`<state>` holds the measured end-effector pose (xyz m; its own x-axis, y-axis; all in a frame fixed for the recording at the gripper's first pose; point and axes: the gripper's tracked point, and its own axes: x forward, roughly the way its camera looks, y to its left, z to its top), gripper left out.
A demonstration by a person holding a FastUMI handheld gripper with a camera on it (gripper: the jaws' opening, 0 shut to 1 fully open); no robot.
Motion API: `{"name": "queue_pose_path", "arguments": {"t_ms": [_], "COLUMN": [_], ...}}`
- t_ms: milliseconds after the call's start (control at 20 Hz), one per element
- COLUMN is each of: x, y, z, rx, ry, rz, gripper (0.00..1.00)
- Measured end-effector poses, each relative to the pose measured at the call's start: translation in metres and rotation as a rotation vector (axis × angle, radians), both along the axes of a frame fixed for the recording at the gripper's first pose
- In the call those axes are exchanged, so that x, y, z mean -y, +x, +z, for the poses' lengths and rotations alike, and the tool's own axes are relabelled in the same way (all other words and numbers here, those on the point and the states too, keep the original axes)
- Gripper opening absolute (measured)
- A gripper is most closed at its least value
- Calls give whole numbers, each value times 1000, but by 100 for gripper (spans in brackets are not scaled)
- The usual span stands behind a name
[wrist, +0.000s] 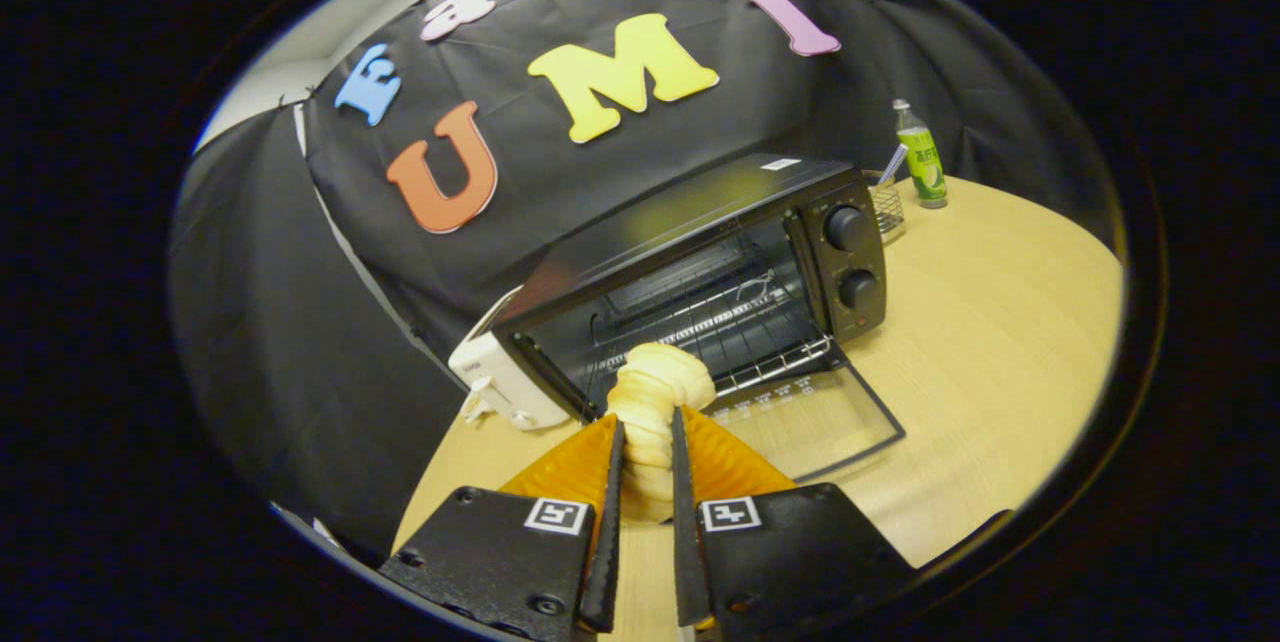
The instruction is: Open the toaster oven, put the food inside, and close the toaster oven door.
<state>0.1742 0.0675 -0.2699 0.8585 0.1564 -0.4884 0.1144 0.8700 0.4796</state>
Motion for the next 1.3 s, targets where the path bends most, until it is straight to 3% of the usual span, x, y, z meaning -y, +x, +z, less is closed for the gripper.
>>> {"name": "queue_pose_path", "arguments": {"t_ms": [400,750,950,1200,1300], "x": [9,-13,-26,-18,-17], "y": [118,163,166,162,159], "z": [-47,-56,-57,-62,-62], "rx": [-95,-18,-1,-11,-16], "ry": [42,17,10,-9,2], "rz": [-74,-87,-71,-76,-76], "gripper": [28,28,38,73,81]}}
